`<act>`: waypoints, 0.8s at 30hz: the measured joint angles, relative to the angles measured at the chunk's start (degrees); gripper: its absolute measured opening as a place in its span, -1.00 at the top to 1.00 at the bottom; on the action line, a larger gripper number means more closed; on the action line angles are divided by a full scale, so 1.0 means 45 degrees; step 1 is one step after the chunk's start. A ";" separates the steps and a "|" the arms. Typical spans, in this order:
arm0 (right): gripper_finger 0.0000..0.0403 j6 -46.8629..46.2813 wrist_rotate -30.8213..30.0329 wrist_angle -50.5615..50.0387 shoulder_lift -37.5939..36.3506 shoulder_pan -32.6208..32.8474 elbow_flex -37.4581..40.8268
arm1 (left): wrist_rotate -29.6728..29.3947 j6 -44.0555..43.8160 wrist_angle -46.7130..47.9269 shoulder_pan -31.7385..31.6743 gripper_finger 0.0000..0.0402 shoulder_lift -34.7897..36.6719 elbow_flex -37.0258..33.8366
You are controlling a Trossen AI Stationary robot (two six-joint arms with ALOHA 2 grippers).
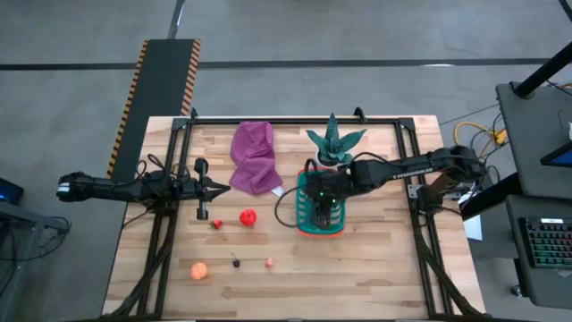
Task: Pick and placing Produce into tupperware
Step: Put the red apple into the blue basket
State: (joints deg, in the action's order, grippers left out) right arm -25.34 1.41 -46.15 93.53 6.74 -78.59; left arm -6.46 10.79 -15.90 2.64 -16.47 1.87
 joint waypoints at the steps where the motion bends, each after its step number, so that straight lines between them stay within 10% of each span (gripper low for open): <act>1: 0.01 0.0208 -0.0041 0.0014 -0.0065 0.0254 -0.0185 | 0.0000 0.0000 0.0013 0.0005 1.00 0.0000 0.0000; 16: 0.06 0.3239 -0.7630 0.4507 -0.3829 0.7223 0.1080 | 0.0044 -0.0026 0.0096 0.0005 1.00 -0.0032 0.0000; 24: 0.17 0.4317 -0.6755 0.9681 -0.5931 0.9202 0.5665 | 0.0052 -0.0321 0.0134 0.0005 1.00 -0.0271 0.0000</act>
State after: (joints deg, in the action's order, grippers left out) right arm -5.91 -28.99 -2.58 66.85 48.15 -53.10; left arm -6.22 9.34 -15.30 2.66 -17.69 1.87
